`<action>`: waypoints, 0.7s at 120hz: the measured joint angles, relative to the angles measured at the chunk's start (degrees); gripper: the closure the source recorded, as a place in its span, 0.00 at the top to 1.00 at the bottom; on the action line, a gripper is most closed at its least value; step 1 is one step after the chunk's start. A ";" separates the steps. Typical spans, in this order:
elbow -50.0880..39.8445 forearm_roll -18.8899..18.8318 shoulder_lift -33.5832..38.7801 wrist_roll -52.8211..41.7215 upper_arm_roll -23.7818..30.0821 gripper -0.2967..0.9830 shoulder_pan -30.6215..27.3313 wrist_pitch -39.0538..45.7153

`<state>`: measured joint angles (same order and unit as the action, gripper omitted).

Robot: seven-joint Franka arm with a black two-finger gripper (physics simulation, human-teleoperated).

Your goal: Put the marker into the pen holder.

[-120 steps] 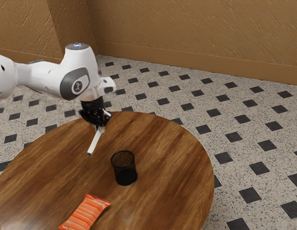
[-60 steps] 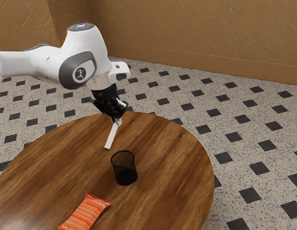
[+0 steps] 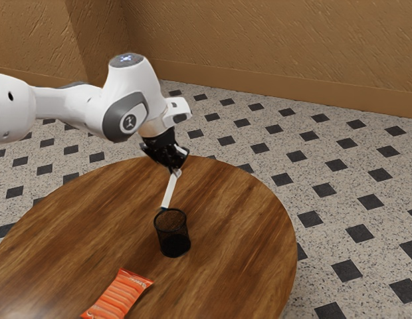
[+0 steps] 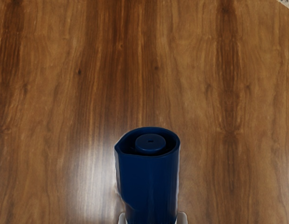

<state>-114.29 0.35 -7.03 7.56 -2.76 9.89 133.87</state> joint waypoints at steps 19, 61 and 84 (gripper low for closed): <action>-0.93 0.01 -2.43 0.25 -0.02 0.15 0.03 5.00; -16.77 -1.32 4.99 -0.01 -0.13 0.15 2.38 19.08; -25.13 -1.35 10.31 -0.75 0.51 0.23 1.99 23.54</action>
<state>-139.42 -1.00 3.28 6.81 -2.25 11.88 157.41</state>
